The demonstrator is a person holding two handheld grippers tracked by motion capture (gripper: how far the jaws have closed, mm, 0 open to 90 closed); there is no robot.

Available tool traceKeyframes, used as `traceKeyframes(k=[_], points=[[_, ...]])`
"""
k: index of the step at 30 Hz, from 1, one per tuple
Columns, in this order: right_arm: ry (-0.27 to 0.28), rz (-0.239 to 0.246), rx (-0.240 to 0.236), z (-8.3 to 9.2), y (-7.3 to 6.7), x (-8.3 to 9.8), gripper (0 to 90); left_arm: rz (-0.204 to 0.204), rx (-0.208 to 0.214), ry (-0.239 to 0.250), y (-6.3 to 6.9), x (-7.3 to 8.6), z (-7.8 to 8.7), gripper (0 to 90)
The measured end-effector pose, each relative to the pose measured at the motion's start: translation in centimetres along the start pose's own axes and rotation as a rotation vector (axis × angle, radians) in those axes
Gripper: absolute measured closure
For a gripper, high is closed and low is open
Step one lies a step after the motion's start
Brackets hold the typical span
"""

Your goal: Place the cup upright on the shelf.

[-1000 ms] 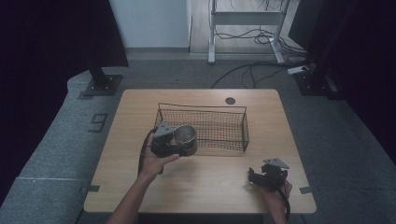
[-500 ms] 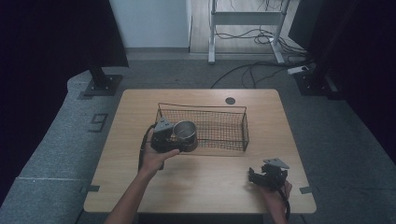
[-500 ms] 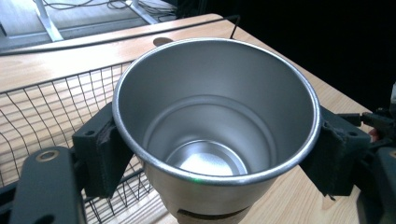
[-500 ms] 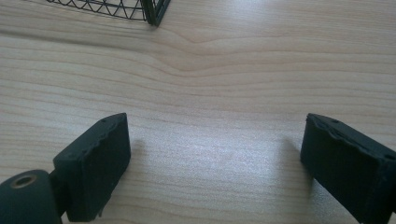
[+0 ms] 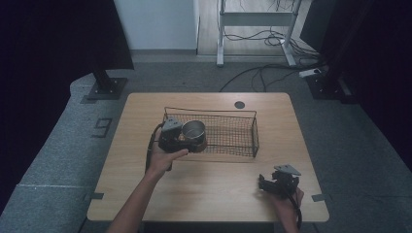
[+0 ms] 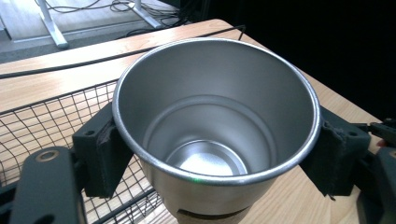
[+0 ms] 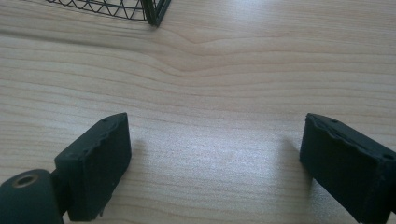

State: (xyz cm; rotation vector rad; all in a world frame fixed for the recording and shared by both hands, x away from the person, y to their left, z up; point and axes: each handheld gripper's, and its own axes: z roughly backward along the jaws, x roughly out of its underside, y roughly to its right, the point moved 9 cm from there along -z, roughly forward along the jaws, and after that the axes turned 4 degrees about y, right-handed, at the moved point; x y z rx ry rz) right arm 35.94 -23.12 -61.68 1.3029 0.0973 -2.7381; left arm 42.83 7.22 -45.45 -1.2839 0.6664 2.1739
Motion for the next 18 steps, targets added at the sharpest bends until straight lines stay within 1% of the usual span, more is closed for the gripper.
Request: traceKeyframes(k=[13,18], points=[[0.002,0.002,0.001,0.0,0.0,0.0,9.3,0.011,-0.032,-0.021,-1.4,-0.5,-1.3,19.2],[0.003,0.003,0.001,0.0,0.0,0.0,9.4,0.007,-0.035,-0.022,-1.5,-0.9,-1.6,19.2]])
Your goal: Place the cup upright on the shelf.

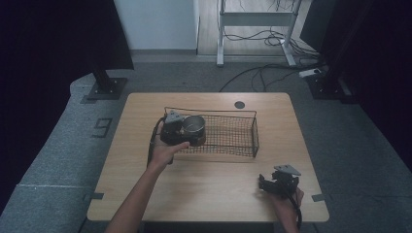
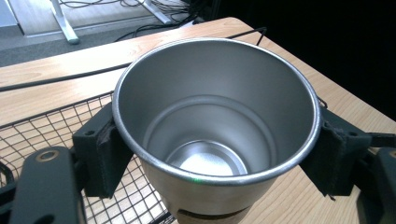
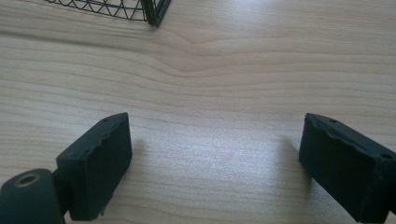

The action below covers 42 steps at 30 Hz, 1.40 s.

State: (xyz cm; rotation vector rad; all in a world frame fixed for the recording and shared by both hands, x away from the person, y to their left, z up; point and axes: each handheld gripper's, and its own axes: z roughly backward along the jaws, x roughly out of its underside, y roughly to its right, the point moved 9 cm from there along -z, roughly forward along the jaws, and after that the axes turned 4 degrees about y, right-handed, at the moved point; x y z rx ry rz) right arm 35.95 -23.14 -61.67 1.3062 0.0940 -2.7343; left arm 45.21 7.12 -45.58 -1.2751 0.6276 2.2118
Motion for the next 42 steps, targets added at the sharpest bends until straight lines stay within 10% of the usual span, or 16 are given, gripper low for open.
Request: traceKeyframes(k=[42], points=[[0.000,-0.001,0.000,0.0,0.0,0.0,9.4,0.059,-0.048,-0.045,-2.7,-0.3,-4.5,19.2]])
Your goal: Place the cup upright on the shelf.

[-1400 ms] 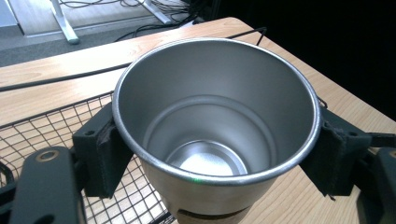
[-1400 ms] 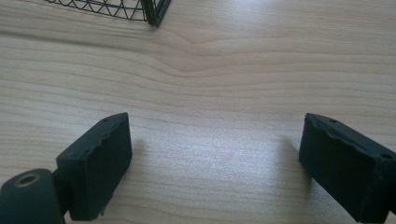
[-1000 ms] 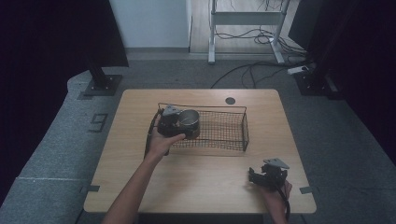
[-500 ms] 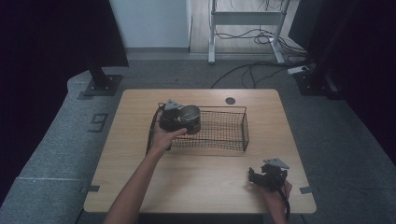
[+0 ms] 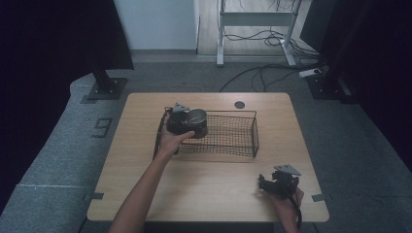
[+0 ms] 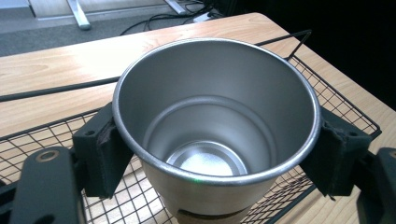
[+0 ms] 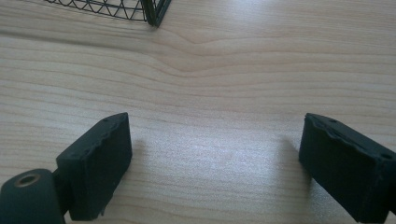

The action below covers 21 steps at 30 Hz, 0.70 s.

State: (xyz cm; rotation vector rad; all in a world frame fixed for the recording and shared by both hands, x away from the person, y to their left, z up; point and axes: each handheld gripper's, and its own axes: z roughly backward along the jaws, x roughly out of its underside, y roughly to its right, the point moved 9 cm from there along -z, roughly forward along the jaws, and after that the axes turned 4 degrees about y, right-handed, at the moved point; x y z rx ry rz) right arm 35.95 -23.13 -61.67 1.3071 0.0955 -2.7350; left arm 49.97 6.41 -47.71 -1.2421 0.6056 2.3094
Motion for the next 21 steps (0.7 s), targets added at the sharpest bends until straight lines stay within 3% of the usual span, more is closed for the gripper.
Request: traceKeyframes(k=[11,21], points=[[0.000,0.000,0.000,0.0,0.0,0.0,9.4,-0.013,-0.020,-0.055,0.0,0.6,-2.4,19.2],[0.000,0.000,-0.001,0.0,0.0,0.0,9.5,0.015,-0.036,-0.096,-0.6,2.3,-4.2,19.2]])
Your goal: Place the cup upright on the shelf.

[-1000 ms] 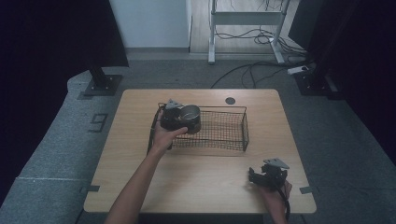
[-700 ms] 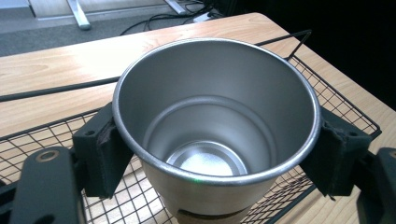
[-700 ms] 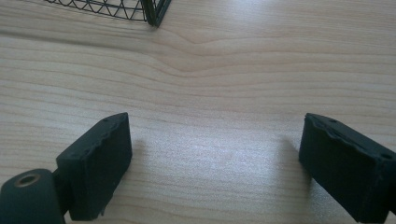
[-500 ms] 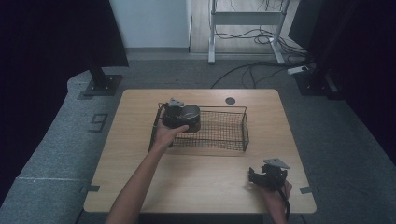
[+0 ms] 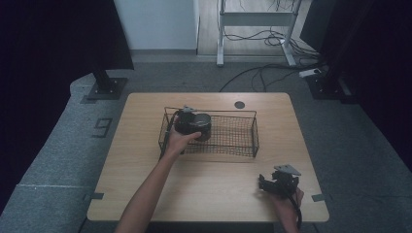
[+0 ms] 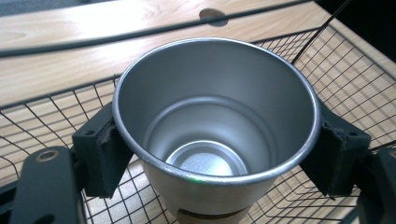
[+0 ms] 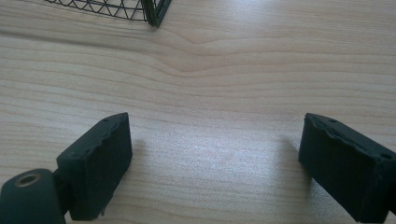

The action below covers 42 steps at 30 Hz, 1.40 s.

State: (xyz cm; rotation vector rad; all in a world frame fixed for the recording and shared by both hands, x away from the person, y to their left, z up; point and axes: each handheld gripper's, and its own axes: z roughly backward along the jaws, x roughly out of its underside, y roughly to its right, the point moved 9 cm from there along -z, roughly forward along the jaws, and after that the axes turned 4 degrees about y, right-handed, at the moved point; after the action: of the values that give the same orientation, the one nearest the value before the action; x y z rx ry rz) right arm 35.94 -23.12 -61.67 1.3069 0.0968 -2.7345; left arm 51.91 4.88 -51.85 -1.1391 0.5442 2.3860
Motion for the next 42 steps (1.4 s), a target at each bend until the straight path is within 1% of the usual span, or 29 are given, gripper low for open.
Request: traceKeyframes(k=[4,8,16,23,28,32,35,37,39,42], points=[[0.000,0.000,0.000,0.0,0.0,0.0,9.5,0.011,-0.005,-0.011,-0.2,0.5,-0.5,19.2],[0.000,0.000,0.000,0.0,0.0,0.0,9.5,0.010,-0.005,-0.019,-0.2,0.9,-0.9,19.2],[0.000,0.000,0.000,0.0,0.0,0.0,9.5,0.028,-0.019,-0.048,-0.7,1.8,-1.6,19.1],[0.000,0.000,0.000,0.0,0.0,0.0,9.5,0.035,-0.021,-0.054,-0.8,2.0,-1.7,19.1],[0.000,0.000,0.000,0.0,0.0,0.0,9.5,0.043,-0.024,-0.082,-0.9,2.3,-1.8,19.1],[0.000,0.000,0.000,0.0,0.0,0.0,9.5,0.033,-0.031,-0.110,-0.8,2.5,-2.0,19.0],[0.000,0.000,0.000,0.0,0.0,0.0,9.5,0.025,-0.038,-0.111,-0.7,2.5,-2.0,18.9],[0.000,0.000,0.000,0.0,0.0,0.0,9.5,0.028,-0.040,-0.116,-0.7,2.5,-2.0,18.9],[0.000,0.000,0.000,0.0,0.0,0.0,9.5,0.032,-0.038,-0.126,-0.6,2.6,-2.0,18.5],[0.000,0.000,0.000,0.0,0.0,0.0,9.5,0.023,-0.033,-0.137,-0.5,2.7,-1.8,16.5]])
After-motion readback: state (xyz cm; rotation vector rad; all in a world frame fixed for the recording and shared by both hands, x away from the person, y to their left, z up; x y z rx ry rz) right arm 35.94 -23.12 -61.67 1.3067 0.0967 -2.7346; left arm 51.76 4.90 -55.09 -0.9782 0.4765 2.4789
